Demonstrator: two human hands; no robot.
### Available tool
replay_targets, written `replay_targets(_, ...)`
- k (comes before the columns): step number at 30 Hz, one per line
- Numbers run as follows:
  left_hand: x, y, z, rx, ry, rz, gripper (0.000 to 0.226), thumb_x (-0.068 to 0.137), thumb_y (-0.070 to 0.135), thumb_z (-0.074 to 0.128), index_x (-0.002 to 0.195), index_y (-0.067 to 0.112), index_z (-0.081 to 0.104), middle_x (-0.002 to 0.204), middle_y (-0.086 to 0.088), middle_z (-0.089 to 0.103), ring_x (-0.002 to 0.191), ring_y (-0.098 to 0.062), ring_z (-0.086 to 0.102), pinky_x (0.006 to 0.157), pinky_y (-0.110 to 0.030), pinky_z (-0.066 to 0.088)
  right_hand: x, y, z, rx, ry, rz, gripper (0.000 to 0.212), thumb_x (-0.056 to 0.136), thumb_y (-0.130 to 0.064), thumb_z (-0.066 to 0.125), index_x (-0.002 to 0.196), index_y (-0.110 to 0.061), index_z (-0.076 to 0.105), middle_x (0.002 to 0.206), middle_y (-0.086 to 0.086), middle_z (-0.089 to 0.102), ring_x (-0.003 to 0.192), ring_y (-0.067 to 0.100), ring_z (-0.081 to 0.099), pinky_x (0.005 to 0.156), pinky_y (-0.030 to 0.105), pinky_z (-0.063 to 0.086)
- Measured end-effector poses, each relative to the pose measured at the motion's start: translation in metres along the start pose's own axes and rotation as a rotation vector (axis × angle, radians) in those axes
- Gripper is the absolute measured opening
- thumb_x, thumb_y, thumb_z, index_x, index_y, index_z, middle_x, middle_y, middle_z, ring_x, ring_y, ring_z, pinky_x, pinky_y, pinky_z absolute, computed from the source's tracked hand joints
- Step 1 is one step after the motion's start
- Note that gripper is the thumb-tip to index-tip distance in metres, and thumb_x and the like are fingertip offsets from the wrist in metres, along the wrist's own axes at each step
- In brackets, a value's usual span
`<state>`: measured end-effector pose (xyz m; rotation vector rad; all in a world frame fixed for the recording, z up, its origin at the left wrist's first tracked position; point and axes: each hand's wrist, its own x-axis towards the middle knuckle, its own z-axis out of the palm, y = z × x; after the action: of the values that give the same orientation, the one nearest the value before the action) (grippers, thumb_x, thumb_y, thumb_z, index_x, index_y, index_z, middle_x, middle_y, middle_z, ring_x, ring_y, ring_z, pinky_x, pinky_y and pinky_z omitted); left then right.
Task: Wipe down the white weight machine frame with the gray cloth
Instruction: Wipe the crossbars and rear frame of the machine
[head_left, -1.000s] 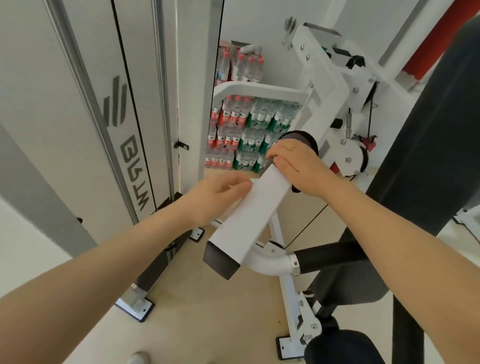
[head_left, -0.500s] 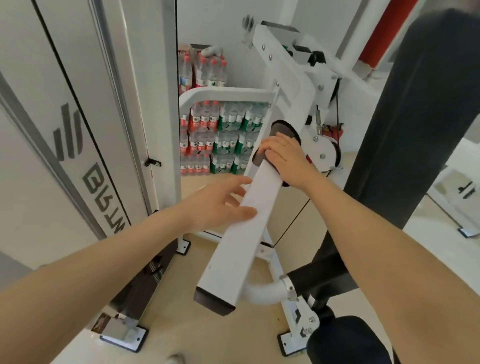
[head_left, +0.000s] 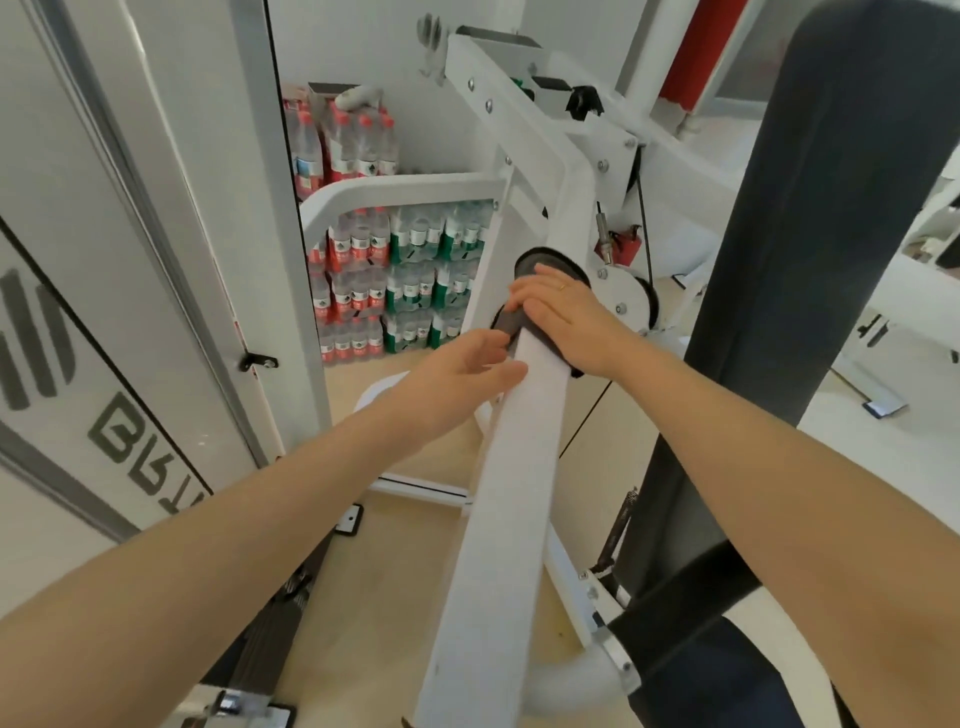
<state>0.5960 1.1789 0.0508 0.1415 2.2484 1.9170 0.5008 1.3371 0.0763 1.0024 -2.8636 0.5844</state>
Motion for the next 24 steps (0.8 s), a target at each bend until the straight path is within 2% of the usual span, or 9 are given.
replay_targets(3, 0.008, 0.001, -0.002, -0.065, -0.065, -0.016, 0.021, 0.086, 0.017, 0.062, 0.101, 0.032, 0.059, 0.096, 0.022, 0.065, 0.082, 0.010, 0.062, 0.063, -0.003, 0.045, 0.019, 0.013, -0.003, -0.041, -0.021, 0.123, 0.036, 0.102, -0.018, 0.027, 0.125, -0.015, 0.055, 0.147, 0.000, 0.036, 0.142, 0.020, 0.017, 0.115, 0.044, 0.010)
replay_targets(6, 0.009, -0.001, -0.005, -0.101, -0.097, -0.007, 0.028, 0.086, 0.015, 0.062, 0.112, 0.024, 0.060, 0.099, 0.019, 0.066, 0.082, 0.010, 0.062, 0.062, -0.002, 0.044, 0.021, 0.010, -0.002, -0.028, -0.031, 0.176, 0.033, 0.102, -0.020, 0.028, 0.119, -0.015, 0.056, 0.148, -0.001, 0.033, 0.142, 0.021, 0.012, 0.114, 0.044, 0.008)
replay_targets(8, 0.008, -0.003, -0.005, -0.117, -0.102, 0.001, 0.030, 0.087, 0.014, 0.061, 0.116, 0.021, 0.059, 0.097, 0.020, 0.067, 0.081, 0.011, 0.062, 0.060, -0.002, 0.043, 0.007, 0.002, 0.000, -0.020, -0.032, 0.155, 0.030, 0.101, -0.020, 0.030, 0.113, -0.013, 0.057, 0.144, -0.001, 0.038, 0.142, 0.023, 0.012, 0.113, 0.045, 0.009)
replay_targets(12, 0.009, -0.008, 0.001, -0.098, -0.018, 0.027, 0.017, 0.085, 0.018, 0.064, 0.102, 0.020, 0.061, 0.091, 0.014, 0.069, 0.078, 0.008, 0.063, 0.061, -0.005, 0.045, -0.032, -0.023, 0.012, 0.027, -0.007, 0.063, 0.024, 0.099, -0.022, 0.036, 0.107, -0.014, 0.057, 0.132, -0.005, 0.049, 0.141, 0.019, 0.015, 0.114, 0.039, 0.006)
replay_targets(14, 0.008, -0.010, 0.003, -0.052, 0.044, 0.036, 0.023, 0.082, 0.025, 0.066, 0.102, 0.015, 0.060, 0.092, 0.010, 0.066, 0.076, 0.004, 0.062, 0.060, -0.005, 0.044, -0.042, -0.029, 0.015, 0.081, 0.027, 0.059, 0.034, 0.096, -0.030, 0.030, 0.110, -0.016, 0.058, 0.133, -0.007, 0.049, 0.140, 0.016, 0.017, 0.113, 0.035, 0.005)
replay_targets(16, 0.006, -0.012, 0.004, 0.015, 0.094, 0.055, 0.027, 0.081, 0.032, 0.067, 0.101, 0.017, 0.058, 0.092, 0.010, 0.064, 0.073, 0.004, 0.061, 0.056, -0.003, 0.041, -0.039, -0.025, 0.012, 0.091, 0.033, 0.062, 0.038, 0.098, -0.032, 0.027, 0.117, -0.020, 0.058, 0.139, -0.006, 0.045, 0.140, 0.015, 0.017, 0.114, 0.036, 0.006)
replay_targets(18, 0.003, -0.012, 0.004, 0.105, 0.179, 0.085, 0.032, 0.077, 0.038, 0.069, 0.100, 0.022, 0.054, 0.093, 0.009, 0.059, 0.076, 0.002, 0.057, 0.057, -0.003, 0.040, -0.027, -0.014, 0.007, 0.028, 0.010, 0.088, 0.035, 0.102, -0.025, 0.029, 0.126, -0.021, 0.054, 0.146, -0.005, 0.037, 0.142, 0.018, 0.014, 0.114, 0.044, 0.008)
replay_targets(20, -0.001, -0.012, 0.001, 0.168, 0.234, 0.127, 0.037, 0.074, 0.040, 0.071, 0.100, 0.025, 0.049, 0.093, 0.008, 0.054, 0.082, -0.004, 0.054, 0.063, -0.010, 0.040, -0.012, -0.006, 0.004, -0.037, -0.027, 0.128, 0.036, 0.102, -0.022, 0.029, 0.132, -0.022, 0.049, 0.151, -0.004, 0.029, 0.143, 0.020, 0.011, 0.114, 0.048, 0.009)
replay_targets(24, -0.012, -0.014, -0.013, 0.165, 0.188, 0.117, 0.043, 0.078, 0.038, 0.068, 0.113, 0.025, 0.046, 0.111, 0.010, 0.050, 0.098, -0.005, 0.050, 0.071, -0.013, 0.037, -0.026, -0.018, 0.006, -0.048, -0.056, 0.094, 0.035, 0.102, -0.026, 0.027, 0.126, -0.022, 0.051, 0.151, -0.003, 0.028, 0.143, 0.021, 0.010, 0.115, 0.046, 0.008)
